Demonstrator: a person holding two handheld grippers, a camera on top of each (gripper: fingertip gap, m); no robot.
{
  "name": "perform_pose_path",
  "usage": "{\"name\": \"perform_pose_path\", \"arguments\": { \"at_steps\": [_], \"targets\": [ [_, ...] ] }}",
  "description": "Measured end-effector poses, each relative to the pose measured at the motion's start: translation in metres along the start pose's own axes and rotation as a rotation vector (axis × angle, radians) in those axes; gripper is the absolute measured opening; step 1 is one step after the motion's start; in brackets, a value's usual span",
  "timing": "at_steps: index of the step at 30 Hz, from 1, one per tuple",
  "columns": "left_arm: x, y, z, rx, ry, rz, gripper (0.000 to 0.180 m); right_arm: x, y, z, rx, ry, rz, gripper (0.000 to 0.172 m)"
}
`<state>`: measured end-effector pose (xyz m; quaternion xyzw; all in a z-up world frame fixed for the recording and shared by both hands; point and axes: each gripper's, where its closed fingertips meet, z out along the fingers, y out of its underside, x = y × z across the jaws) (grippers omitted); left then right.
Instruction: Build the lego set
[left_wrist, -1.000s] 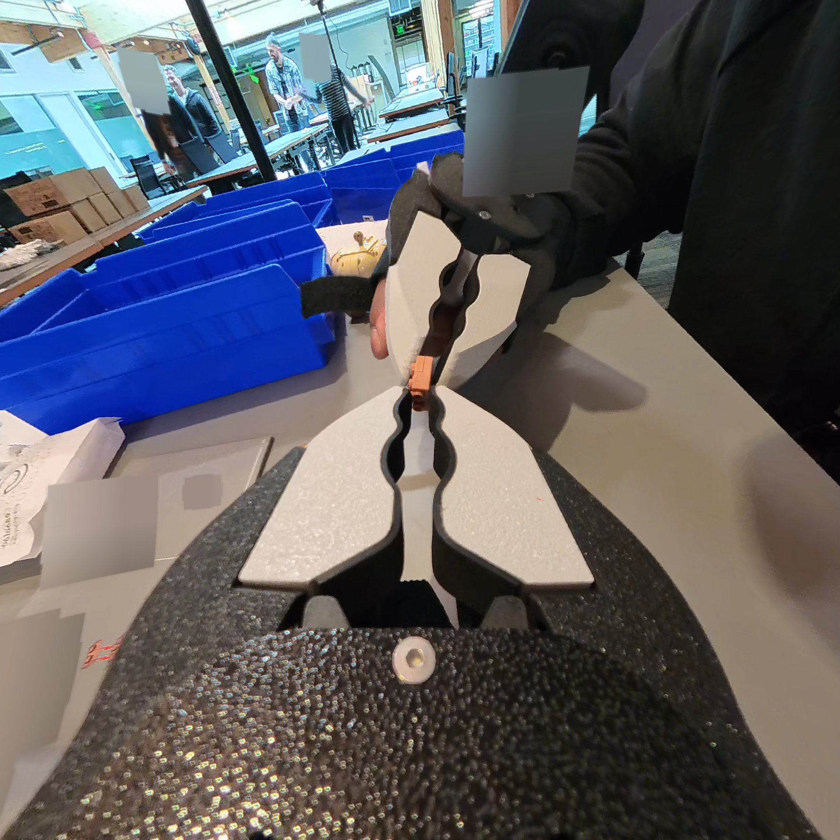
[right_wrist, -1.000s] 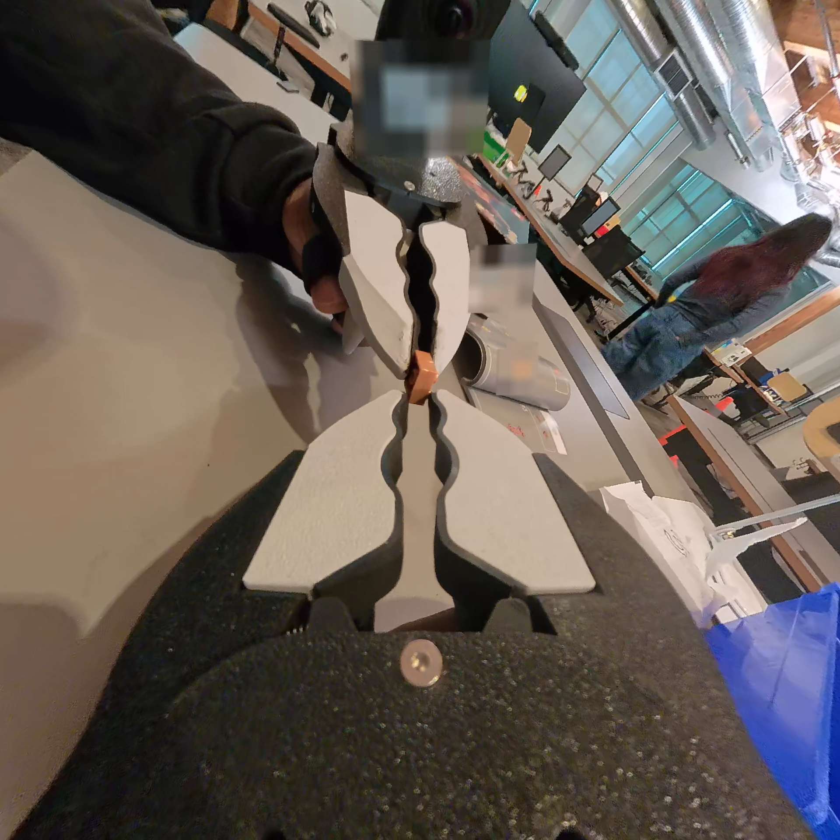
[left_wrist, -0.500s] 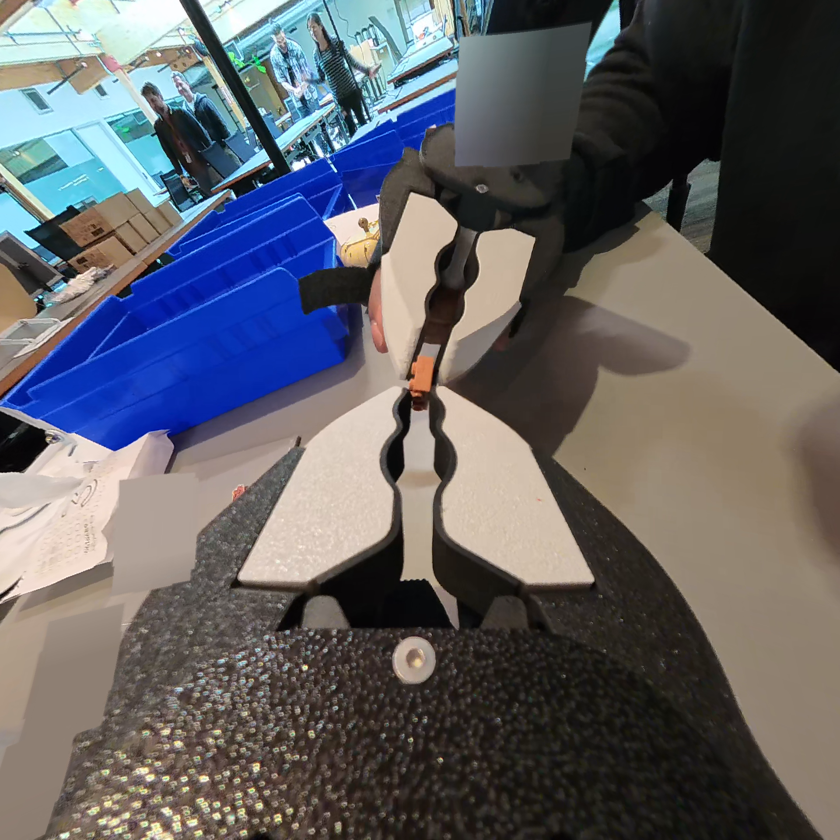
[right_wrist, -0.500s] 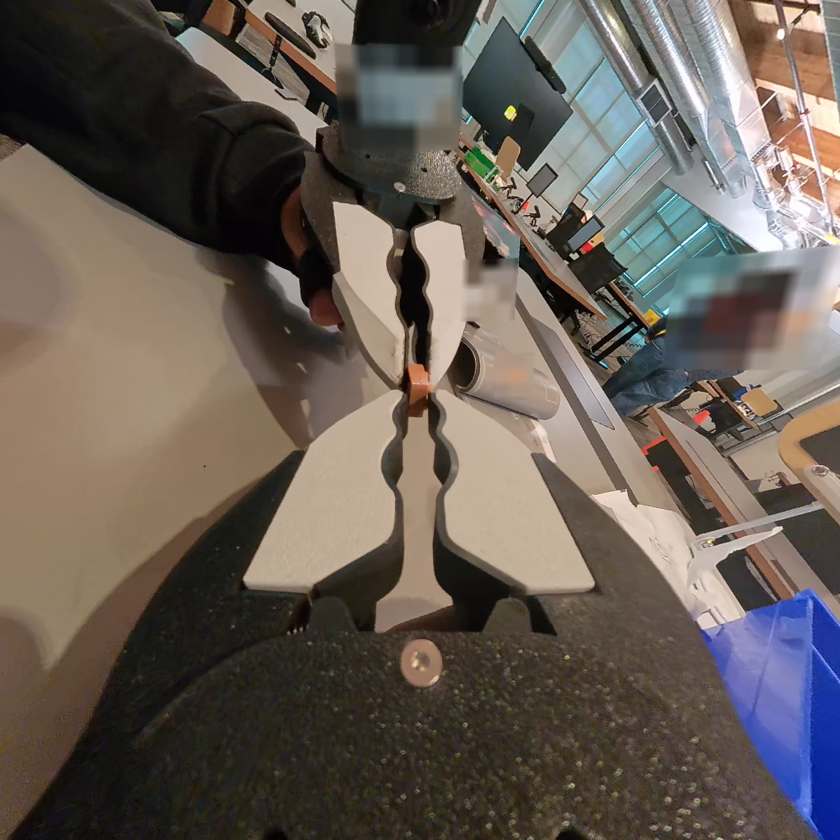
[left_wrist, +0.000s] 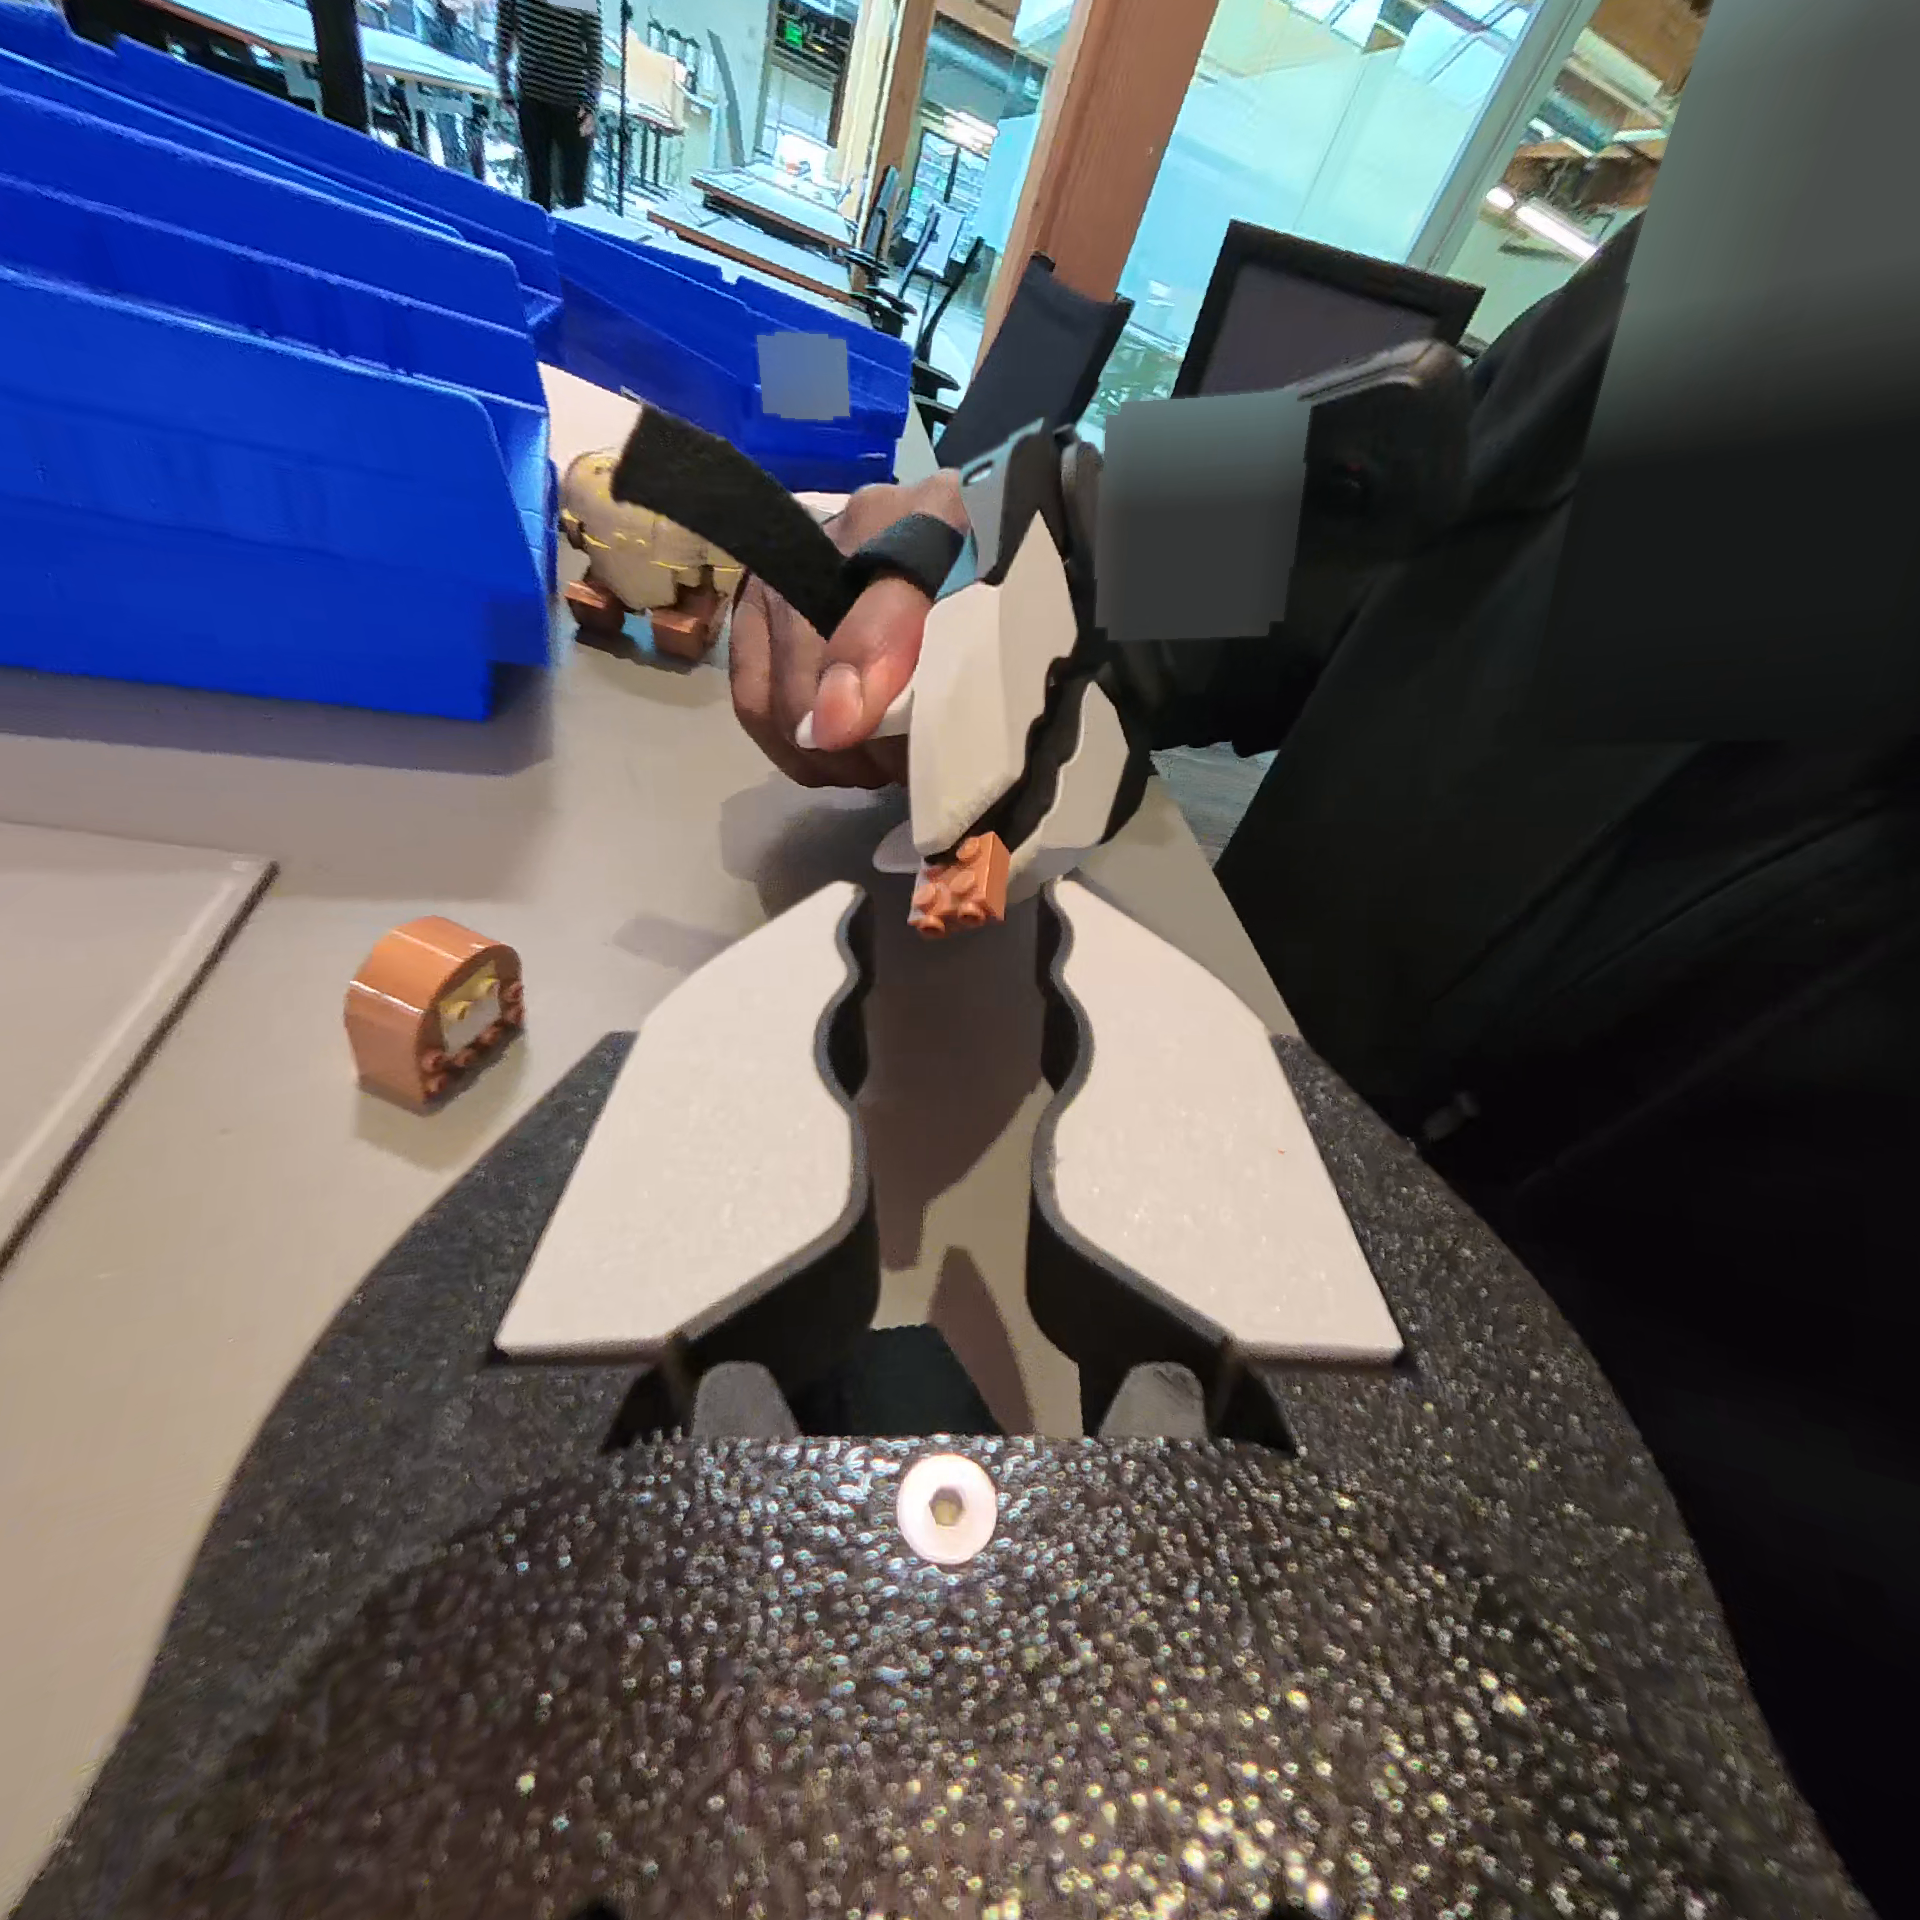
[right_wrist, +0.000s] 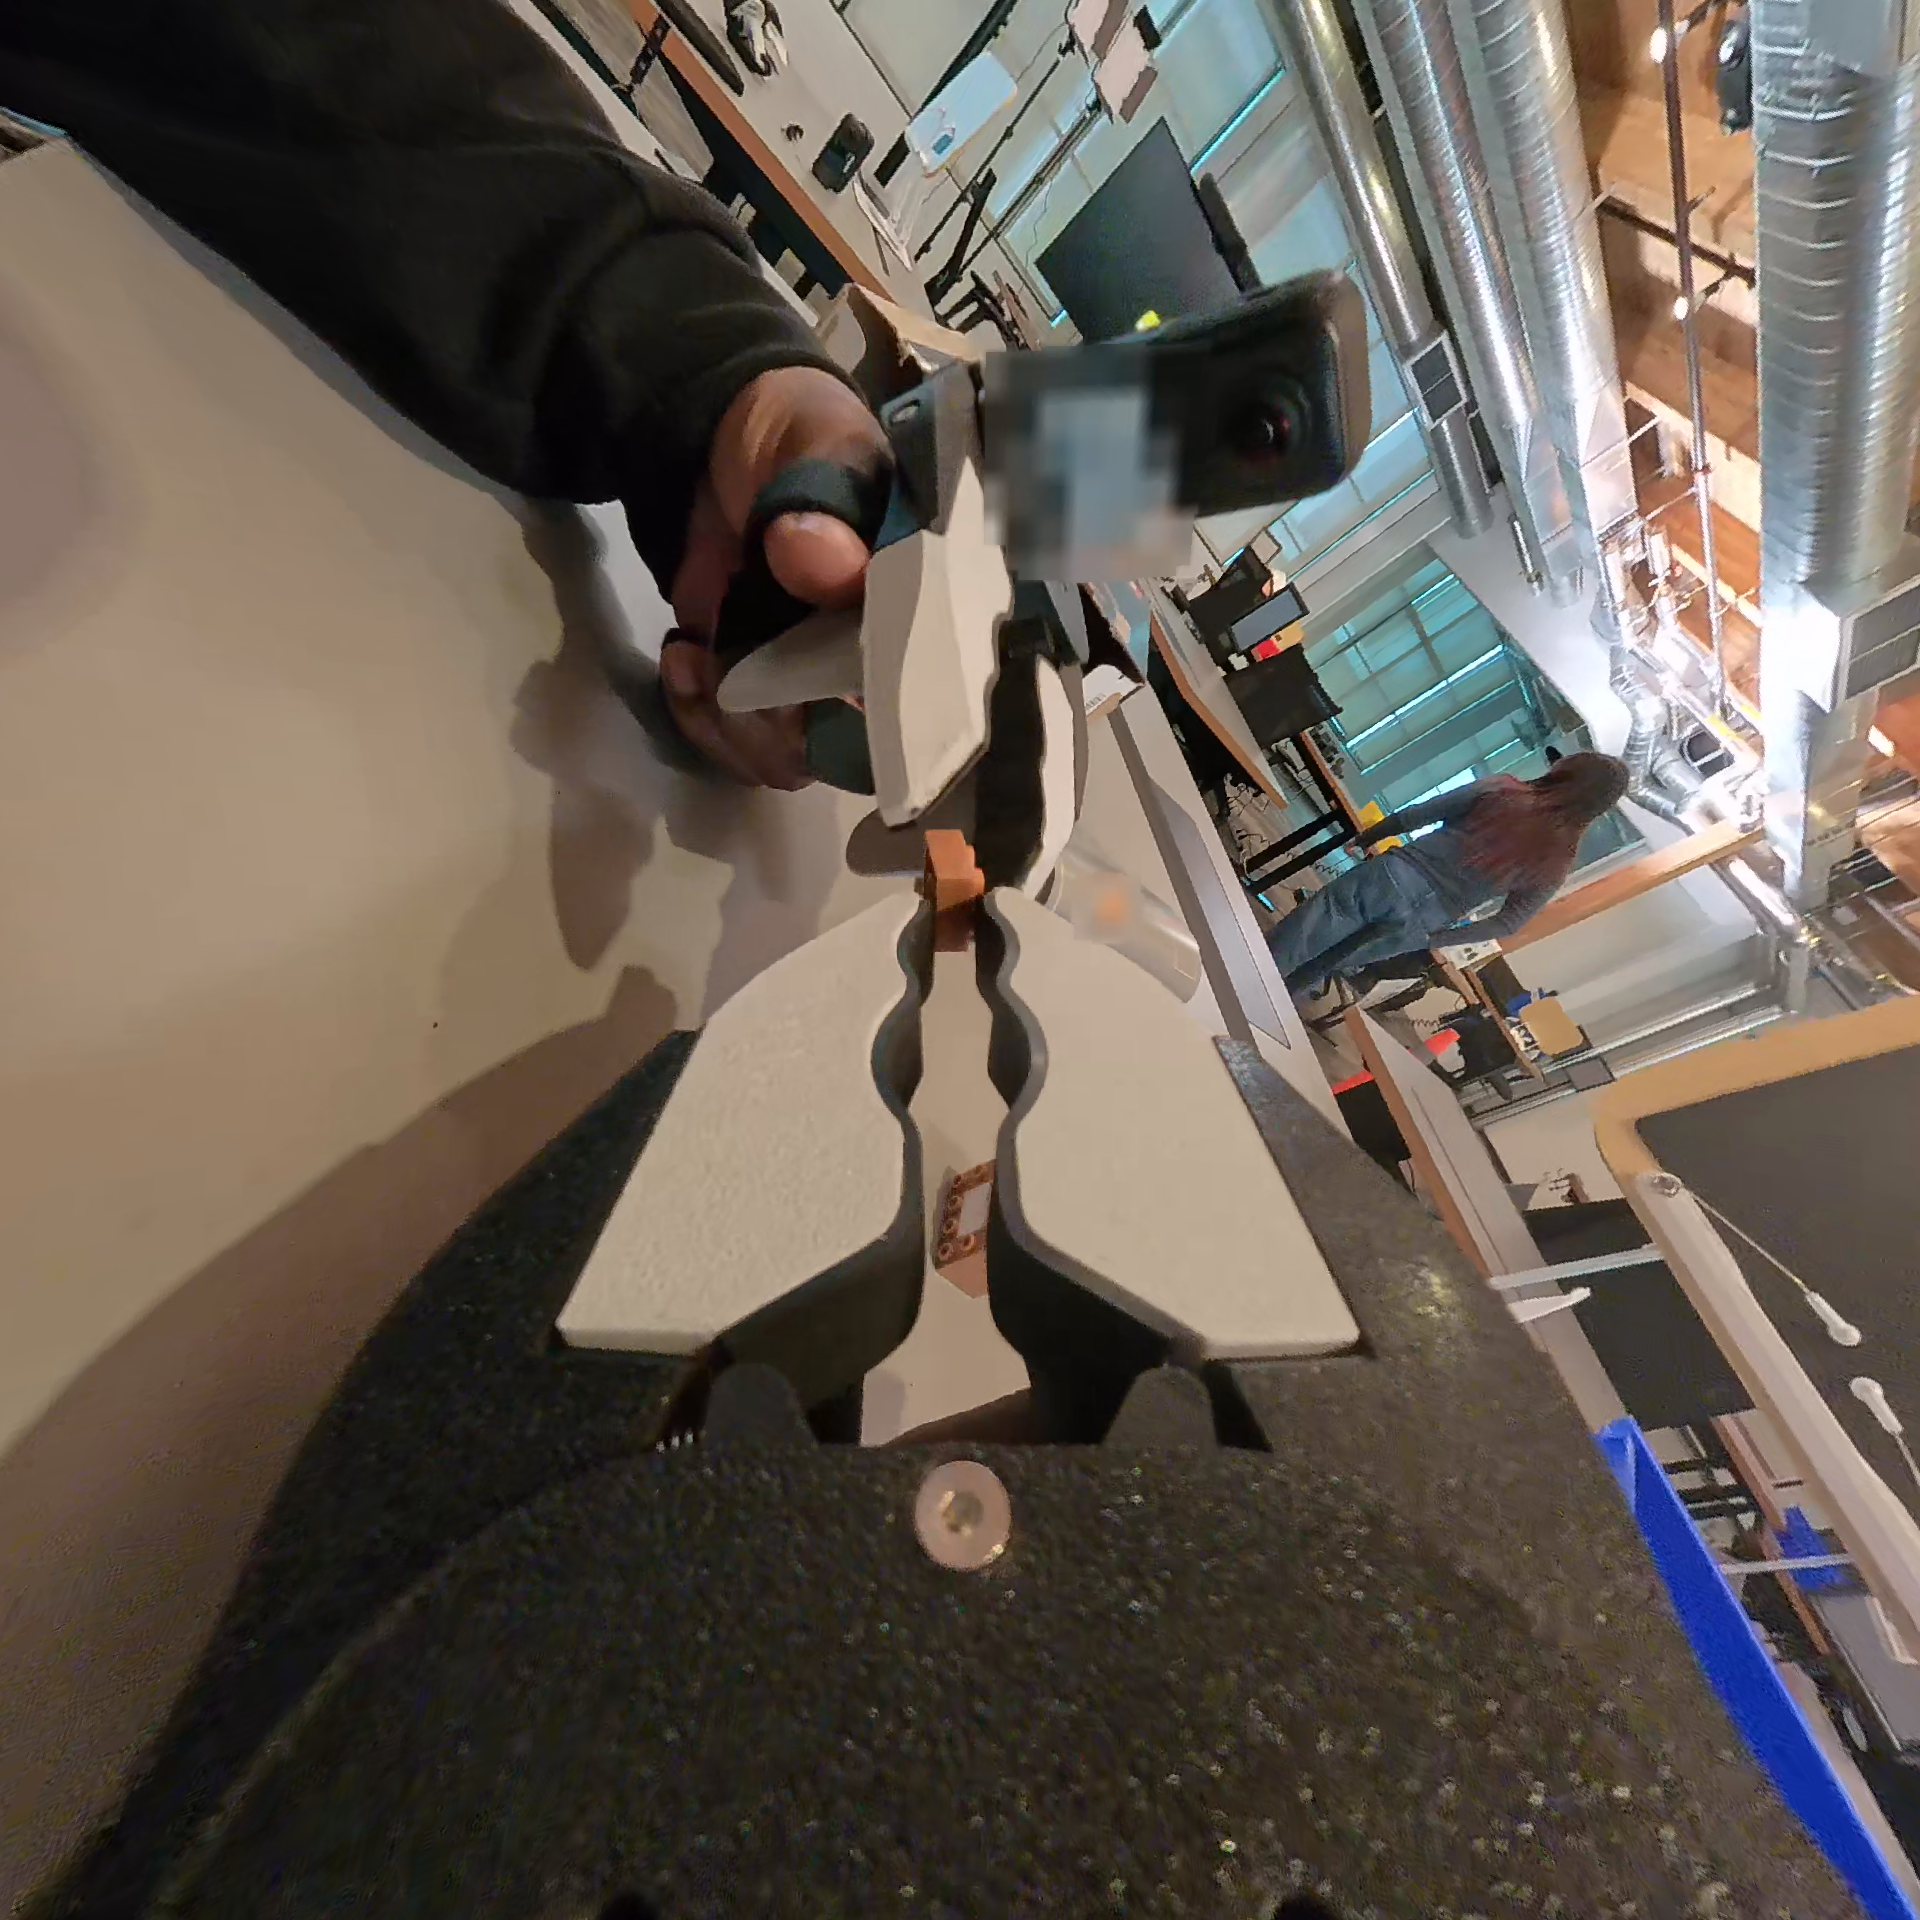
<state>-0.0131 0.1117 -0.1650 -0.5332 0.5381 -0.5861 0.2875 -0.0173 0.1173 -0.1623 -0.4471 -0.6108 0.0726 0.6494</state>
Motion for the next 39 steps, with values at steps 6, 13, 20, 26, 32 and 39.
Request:
{"name": "perform_pose_path", "arguments": {
  "at_steps": [6, 13, 20, 26, 32, 39],
  "targets": [
    [0.004, 0.001, 0.002, 0.0, 0.037, -0.053, 0.017, -0.002, -0.003, 0.0, 0.02, -0.006, -0.01, 0.007],
    [0.004, 0.003, 0.003, -0.019, 0.033, -0.036, 0.017, -0.003, -0.004, 0.001, 0.042, 0.02, -0.023, 0.015],
    [0.008, 0.009, 0.007, -0.062, 0.042, -0.011, 0.017, -0.012, -0.006, 0.001, 0.042, -0.033, -0.039, 0.008],
    [0.01, 0.013, 0.007, -0.087, 0.051, -0.004, 0.017, -0.016, -0.006, 0.002, 0.026, -0.073, -0.037, 0.008],
    [0.006, 0.008, 0.005, -0.054, 0.024, 0.012, 0.017, -0.009, -0.005, 0.004, 0.048, -0.017, -0.016, 0.009],
    [0.006, 0.007, 0.003, -0.051, 0.018, 0.04, 0.017, -0.007, 0.0, 0.005, 0.03, 0.012, -0.054, 0.01]
  ]
}}
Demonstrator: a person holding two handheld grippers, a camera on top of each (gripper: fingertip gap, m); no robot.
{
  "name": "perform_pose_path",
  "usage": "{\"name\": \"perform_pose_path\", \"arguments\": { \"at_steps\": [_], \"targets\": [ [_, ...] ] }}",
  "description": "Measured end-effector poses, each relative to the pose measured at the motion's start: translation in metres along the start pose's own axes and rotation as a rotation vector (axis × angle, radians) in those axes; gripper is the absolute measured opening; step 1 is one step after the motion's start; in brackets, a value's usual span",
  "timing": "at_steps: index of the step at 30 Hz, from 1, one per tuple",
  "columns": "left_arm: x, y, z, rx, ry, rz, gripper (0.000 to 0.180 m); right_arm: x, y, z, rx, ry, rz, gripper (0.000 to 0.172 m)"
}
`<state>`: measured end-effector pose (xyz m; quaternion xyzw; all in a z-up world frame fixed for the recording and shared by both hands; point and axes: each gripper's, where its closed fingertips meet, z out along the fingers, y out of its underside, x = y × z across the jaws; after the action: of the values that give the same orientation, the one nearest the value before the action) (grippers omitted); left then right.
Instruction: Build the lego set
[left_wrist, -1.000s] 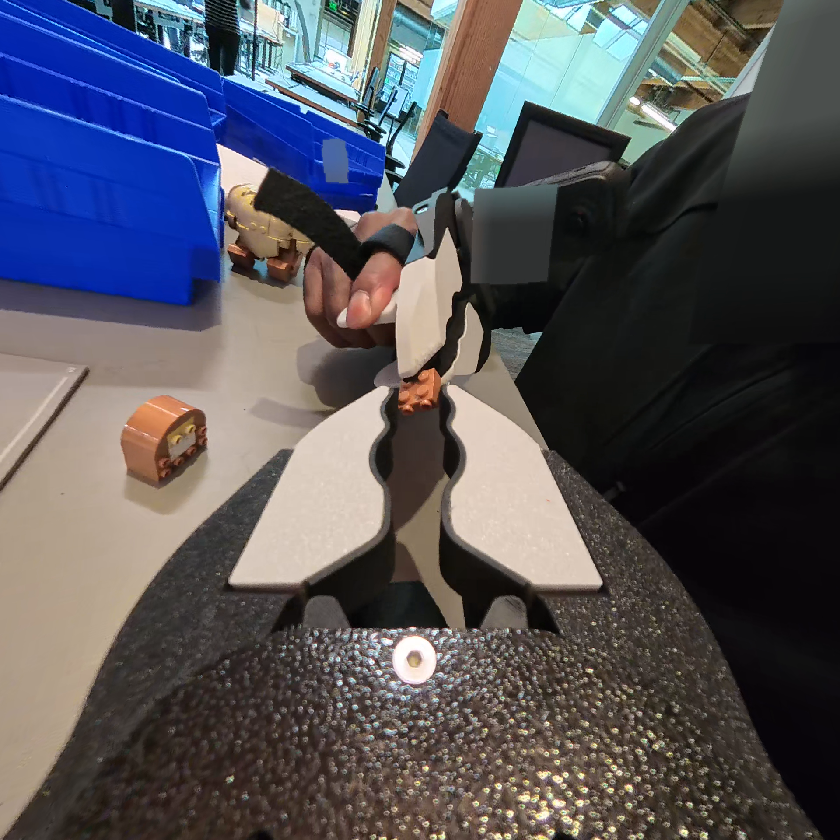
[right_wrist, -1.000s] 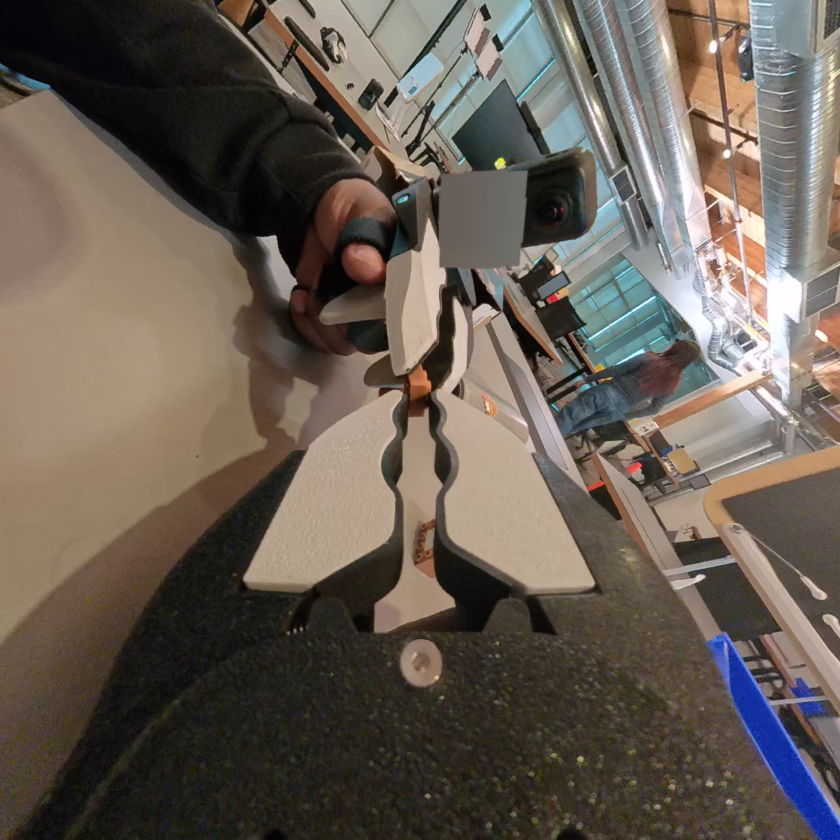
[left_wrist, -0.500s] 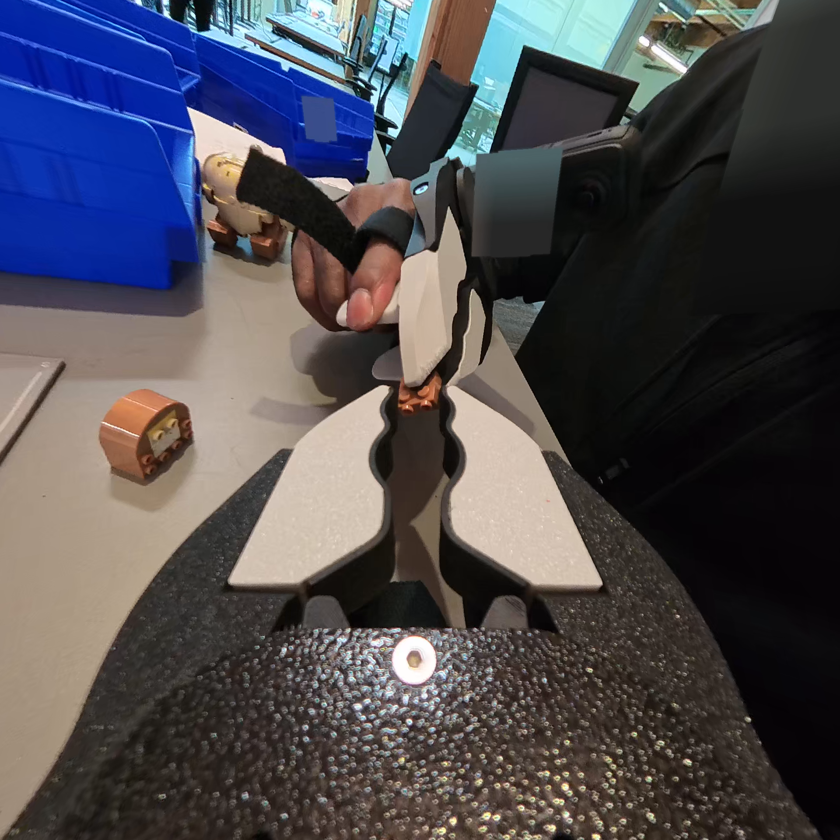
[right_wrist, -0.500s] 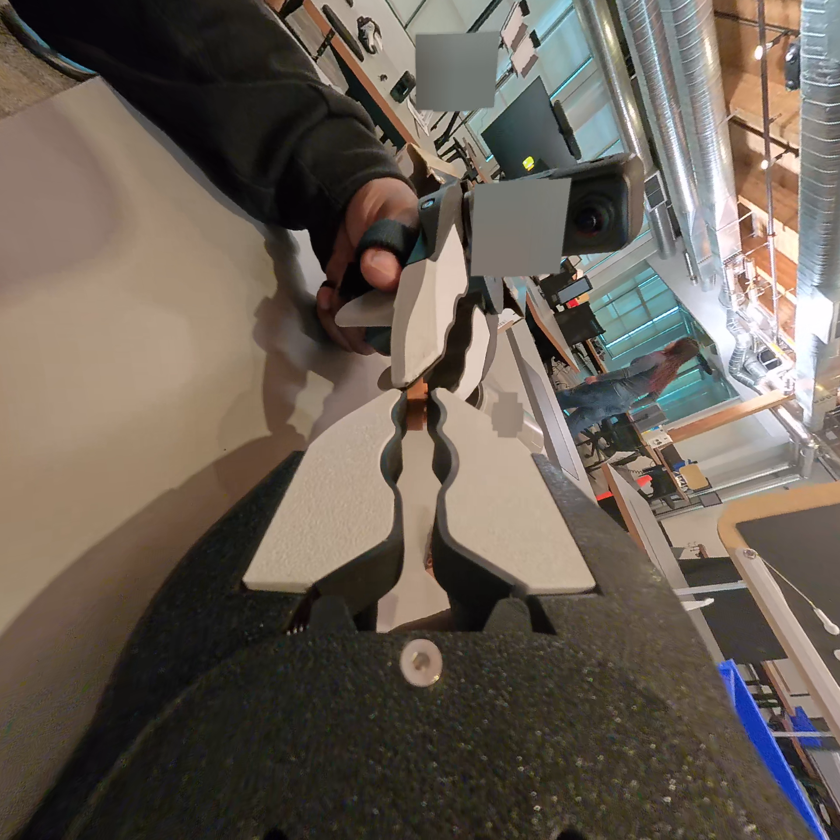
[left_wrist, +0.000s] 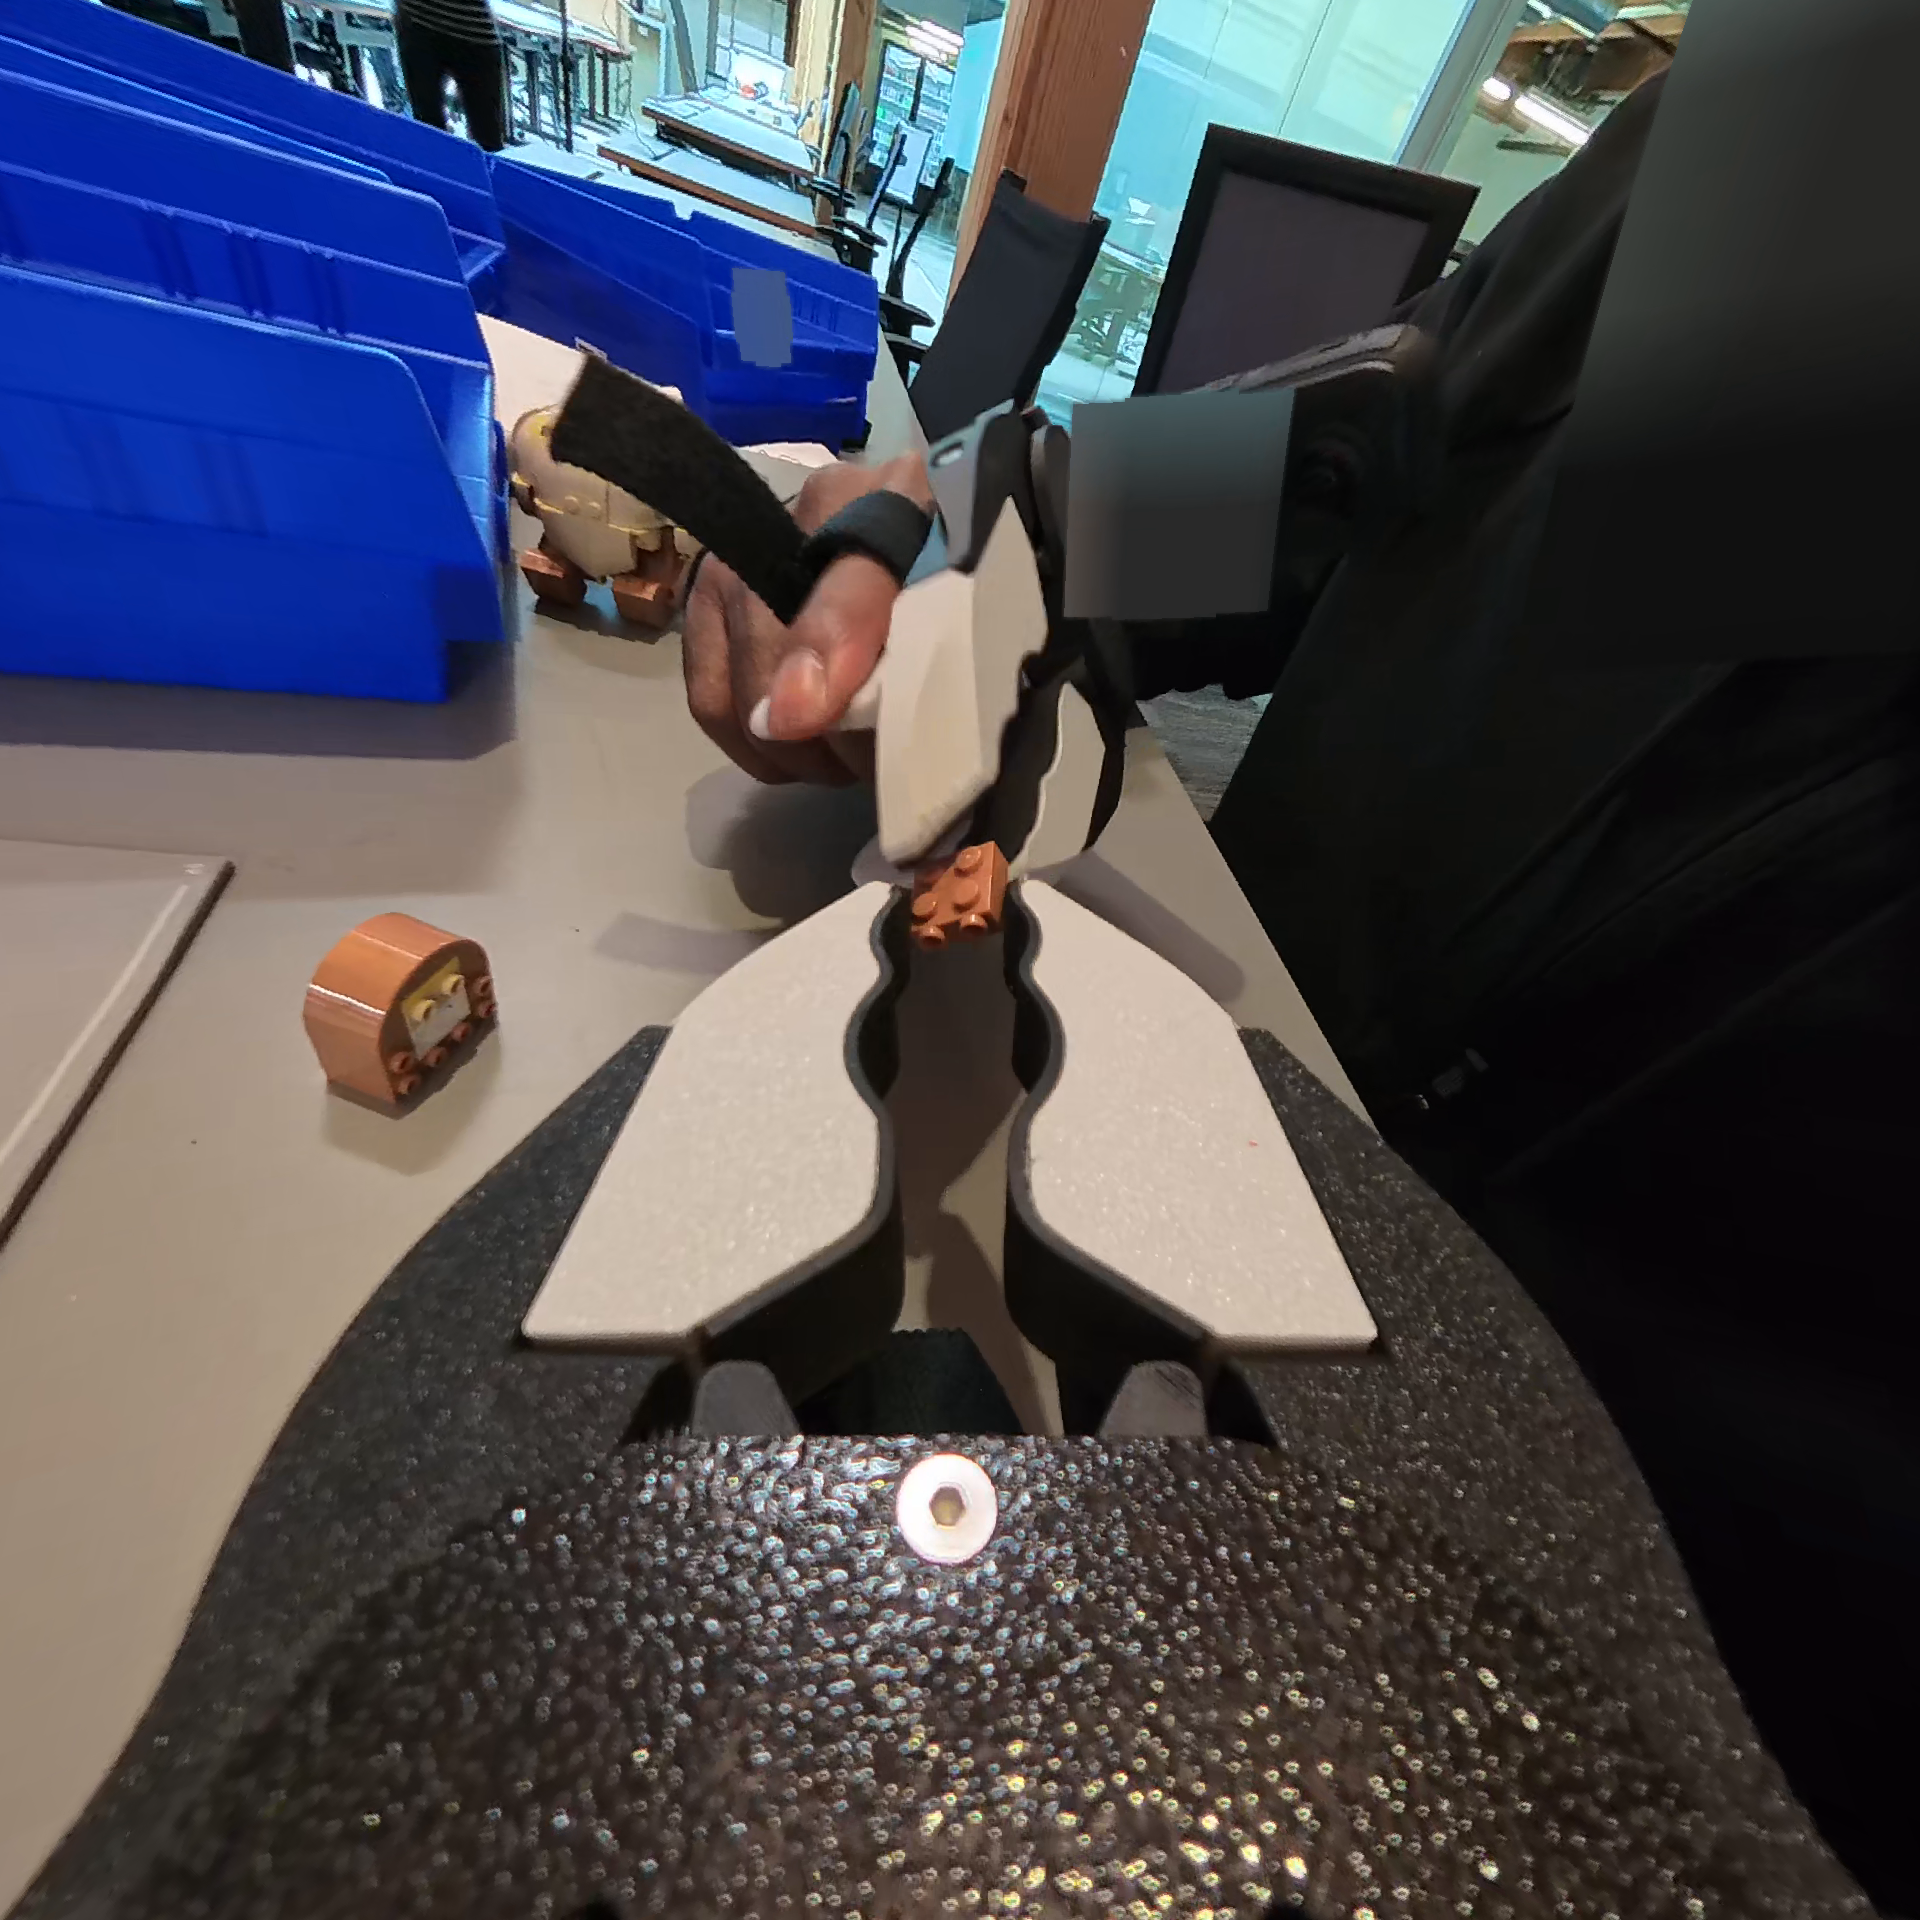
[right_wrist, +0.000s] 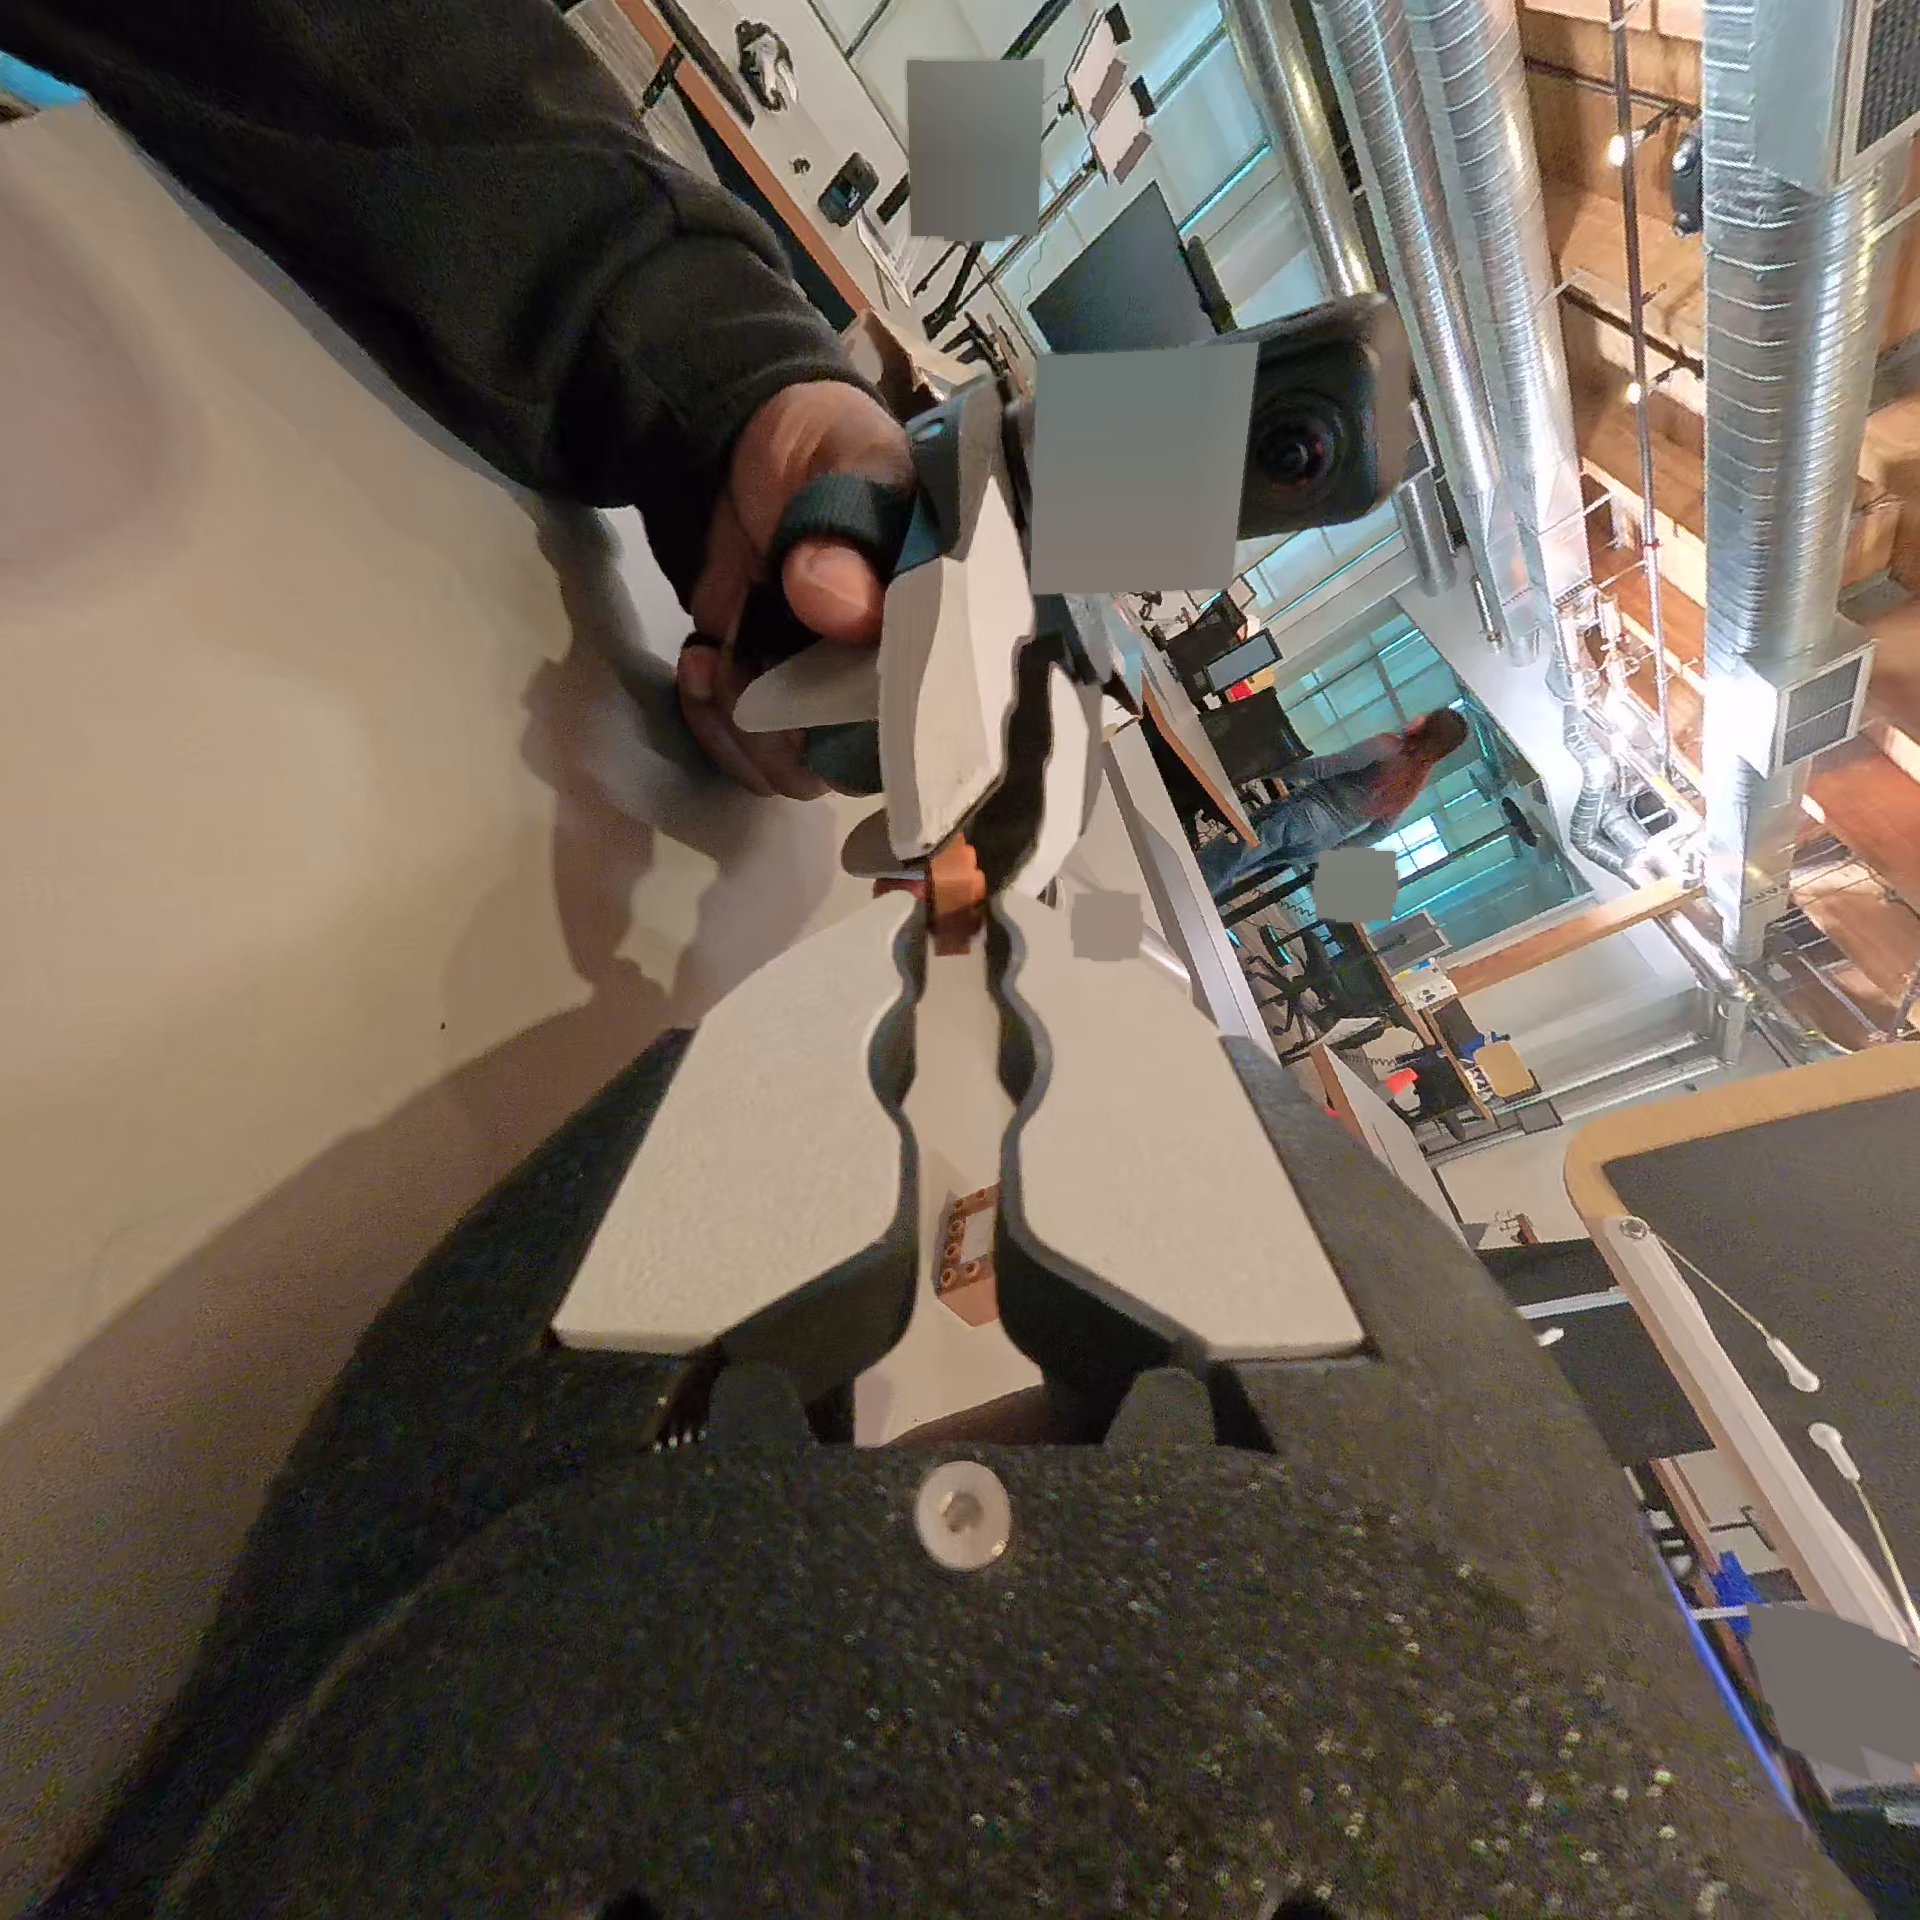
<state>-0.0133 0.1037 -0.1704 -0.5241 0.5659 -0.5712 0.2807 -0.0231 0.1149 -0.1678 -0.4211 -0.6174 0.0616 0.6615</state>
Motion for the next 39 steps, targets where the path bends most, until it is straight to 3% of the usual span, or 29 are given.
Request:
{"name": "perform_pose_path", "arguments": {
  "at_steps": [13, 15, 20, 24, 33, 39],
  "targets": [
    [-0.004, 0.002, -0.002, -0.018, -0.042, 0.051, 0.017, -0.001, 0.005, 0.003, -0.037, 0.002, -0.018, 0.009],
    [-0.011, 0.003, -0.004, -0.03, -0.095, 0.084, 0.017, -0.003, 0.013, 0.004, -0.073, -0.014, 0.008, 0.028],
    [-0.04, 0.019, -0.014, -0.193, -0.316, 0.246, 0.017, 0.001, 0.029, 0.001, -0.113, -0.095, 0.278, 0.029],
    [-0.045, 0.04, -0.01, -0.332, -0.344, 0.305, 0.017, 0.008, 0.043, 0.001, -0.138, -0.115, 0.485, 0.026],
    [-0.048, 0.066, -0.006, -0.506, -0.347, 0.334, 0.017, 0.017, 0.047, 0.0, -0.137, -0.11, 0.594, 0.021],
    [-0.048, 0.067, -0.007, -0.513, -0.347, 0.33, 0.017, 0.022, 0.049, -0.002, -0.123, -0.111, 0.658, 0.019]
  ]
}}
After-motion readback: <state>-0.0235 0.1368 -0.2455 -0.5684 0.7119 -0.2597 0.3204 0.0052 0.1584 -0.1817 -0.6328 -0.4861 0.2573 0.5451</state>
